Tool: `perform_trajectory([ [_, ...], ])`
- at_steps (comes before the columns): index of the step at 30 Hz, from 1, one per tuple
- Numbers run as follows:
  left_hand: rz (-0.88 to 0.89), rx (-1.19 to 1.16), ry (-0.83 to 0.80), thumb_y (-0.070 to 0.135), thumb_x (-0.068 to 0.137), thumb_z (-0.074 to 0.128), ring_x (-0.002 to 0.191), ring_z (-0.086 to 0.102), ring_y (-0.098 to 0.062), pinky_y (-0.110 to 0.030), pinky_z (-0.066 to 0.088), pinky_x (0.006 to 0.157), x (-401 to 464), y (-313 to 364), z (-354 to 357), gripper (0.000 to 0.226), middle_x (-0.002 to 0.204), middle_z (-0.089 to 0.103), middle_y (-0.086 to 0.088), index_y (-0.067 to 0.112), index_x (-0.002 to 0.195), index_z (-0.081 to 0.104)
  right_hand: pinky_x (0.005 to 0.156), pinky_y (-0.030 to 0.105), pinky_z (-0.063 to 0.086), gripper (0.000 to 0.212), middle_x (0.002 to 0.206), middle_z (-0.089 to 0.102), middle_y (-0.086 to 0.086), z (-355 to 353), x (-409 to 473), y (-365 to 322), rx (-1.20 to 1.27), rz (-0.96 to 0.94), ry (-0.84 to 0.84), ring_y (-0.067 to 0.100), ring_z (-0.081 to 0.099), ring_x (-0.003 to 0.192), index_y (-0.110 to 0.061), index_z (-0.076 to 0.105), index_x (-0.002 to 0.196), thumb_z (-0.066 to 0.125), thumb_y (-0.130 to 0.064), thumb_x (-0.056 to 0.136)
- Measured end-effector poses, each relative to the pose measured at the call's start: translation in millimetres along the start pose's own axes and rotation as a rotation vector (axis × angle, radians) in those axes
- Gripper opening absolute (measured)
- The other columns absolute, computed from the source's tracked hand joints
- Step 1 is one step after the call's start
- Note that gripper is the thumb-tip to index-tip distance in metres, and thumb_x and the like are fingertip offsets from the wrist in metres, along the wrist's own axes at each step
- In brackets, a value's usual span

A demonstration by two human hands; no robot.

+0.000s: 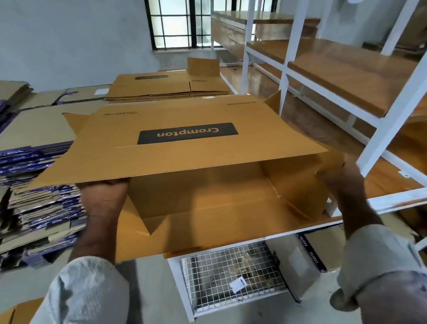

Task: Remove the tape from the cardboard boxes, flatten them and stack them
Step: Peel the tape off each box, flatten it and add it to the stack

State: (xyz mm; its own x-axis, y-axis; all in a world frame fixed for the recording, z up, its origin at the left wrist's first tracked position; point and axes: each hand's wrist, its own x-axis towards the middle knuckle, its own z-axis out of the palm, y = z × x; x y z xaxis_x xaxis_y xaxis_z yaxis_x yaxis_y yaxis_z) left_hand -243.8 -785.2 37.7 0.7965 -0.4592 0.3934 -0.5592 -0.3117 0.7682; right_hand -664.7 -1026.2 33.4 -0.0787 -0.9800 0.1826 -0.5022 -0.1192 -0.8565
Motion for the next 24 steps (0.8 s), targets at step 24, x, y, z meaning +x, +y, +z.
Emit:
perform_trajectory([
  [24, -0.454, -0.314, -0.078, 0.001, 0.096, 0.061, 0.116, 0.062, -0.029, -0.044, 0.049, 0.090, -16.2, -49.0, -107.3, 0.042, 0.114, 0.068, -0.003, 0.018, 0.134, 0.061, 0.097, 0.044, 0.036, 0.055, 0.134, 0.065, -0.006, 96.5, -136.1, -151.3, -0.621, -0.777, -0.180, 0.019, 0.055, 0.122, -0.033, 0.061, 0.137, 0.077, -0.022, 0.085],
])
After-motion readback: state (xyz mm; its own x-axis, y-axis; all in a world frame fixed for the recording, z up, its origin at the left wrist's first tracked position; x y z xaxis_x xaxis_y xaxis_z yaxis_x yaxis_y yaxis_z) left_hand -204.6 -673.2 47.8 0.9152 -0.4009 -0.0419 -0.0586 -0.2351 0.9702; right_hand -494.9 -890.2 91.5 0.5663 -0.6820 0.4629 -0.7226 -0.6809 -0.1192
